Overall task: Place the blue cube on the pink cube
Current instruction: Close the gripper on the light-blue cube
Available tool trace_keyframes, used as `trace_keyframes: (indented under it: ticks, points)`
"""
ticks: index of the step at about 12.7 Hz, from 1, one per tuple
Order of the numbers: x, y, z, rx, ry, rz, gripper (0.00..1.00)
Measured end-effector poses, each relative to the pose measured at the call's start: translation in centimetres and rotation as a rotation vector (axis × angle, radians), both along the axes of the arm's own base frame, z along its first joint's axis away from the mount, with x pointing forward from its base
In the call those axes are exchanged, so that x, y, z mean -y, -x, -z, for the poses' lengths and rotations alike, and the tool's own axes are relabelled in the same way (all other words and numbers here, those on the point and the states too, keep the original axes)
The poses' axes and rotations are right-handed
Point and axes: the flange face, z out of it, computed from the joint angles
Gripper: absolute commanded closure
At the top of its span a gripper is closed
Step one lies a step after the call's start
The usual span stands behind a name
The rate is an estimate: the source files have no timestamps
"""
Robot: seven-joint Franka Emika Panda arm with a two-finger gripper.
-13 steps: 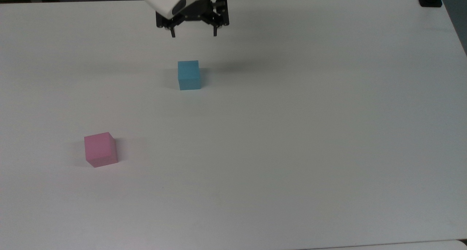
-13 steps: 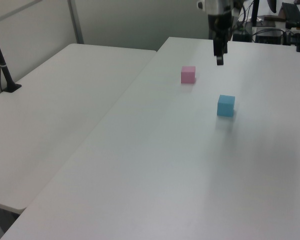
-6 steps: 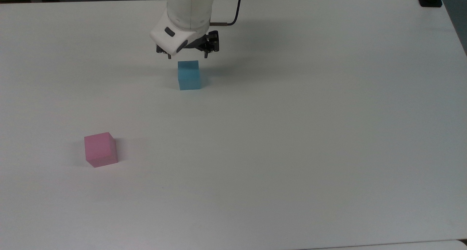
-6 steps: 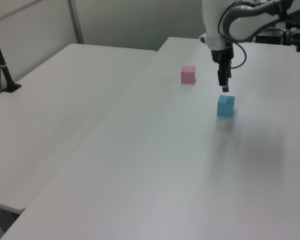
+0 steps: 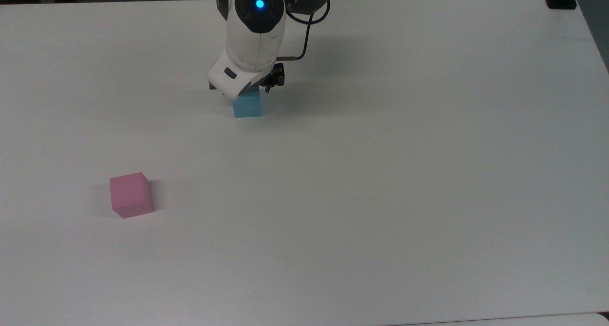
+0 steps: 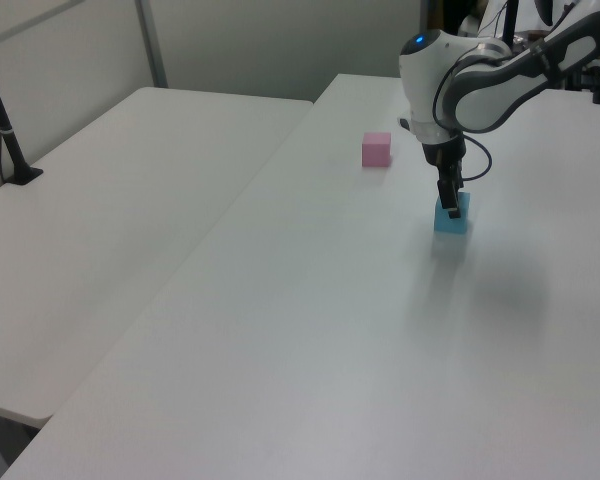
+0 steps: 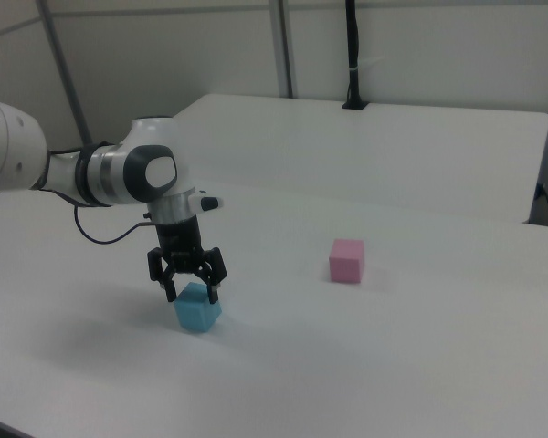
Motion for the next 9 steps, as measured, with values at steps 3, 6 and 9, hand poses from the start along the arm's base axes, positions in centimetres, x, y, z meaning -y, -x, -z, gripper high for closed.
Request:
trace_keyframes:
  ticks: [3,6,9]
  points:
    - [-0.6,-0.1,1.7,-0.018,0.001,-0.01,0.8]
    - [-1.3,-0.3,1.8,-0.012,0.002,-0.016,0.95]
    - [-0.9,-0.6,-0.5,0.003,0.004,-0.013,0.94]
